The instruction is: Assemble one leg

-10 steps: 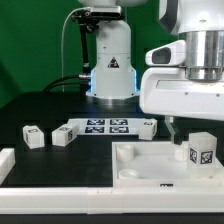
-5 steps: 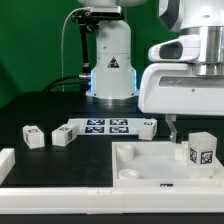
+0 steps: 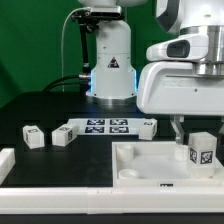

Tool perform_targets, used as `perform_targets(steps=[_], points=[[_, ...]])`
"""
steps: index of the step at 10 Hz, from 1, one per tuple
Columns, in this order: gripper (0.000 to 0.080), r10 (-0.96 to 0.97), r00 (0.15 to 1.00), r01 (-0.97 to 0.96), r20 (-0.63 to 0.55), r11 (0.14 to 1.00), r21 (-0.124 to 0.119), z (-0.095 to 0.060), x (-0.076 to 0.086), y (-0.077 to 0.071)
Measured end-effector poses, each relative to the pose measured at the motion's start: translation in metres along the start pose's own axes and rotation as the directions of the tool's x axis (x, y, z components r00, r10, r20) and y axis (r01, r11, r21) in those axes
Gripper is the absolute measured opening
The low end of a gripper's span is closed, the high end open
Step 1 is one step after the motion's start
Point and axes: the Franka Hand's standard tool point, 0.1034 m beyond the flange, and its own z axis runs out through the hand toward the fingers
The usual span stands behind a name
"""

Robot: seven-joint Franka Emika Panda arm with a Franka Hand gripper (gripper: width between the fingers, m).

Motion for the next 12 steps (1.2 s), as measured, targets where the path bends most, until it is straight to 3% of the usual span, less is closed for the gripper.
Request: perform_targets(steps=[1,4,7,12], points=[[0.0297,0.011,1.000,-0.011,-0.001,1.000,0.001,0.000,0.000,0.000],[0.0297,0.111,0.994,-0.111,-0.001,0.994,0.003,0.000,0.001,0.000],[0.0296,0.481,0.877,-0.481,-0.023,0.877,-0.001,-0.001,0.001,-0.003],[0.0304,0.743,0.665,-0.746,-0.070,0.664,-0.038,0.000,-0.008,0.023]])
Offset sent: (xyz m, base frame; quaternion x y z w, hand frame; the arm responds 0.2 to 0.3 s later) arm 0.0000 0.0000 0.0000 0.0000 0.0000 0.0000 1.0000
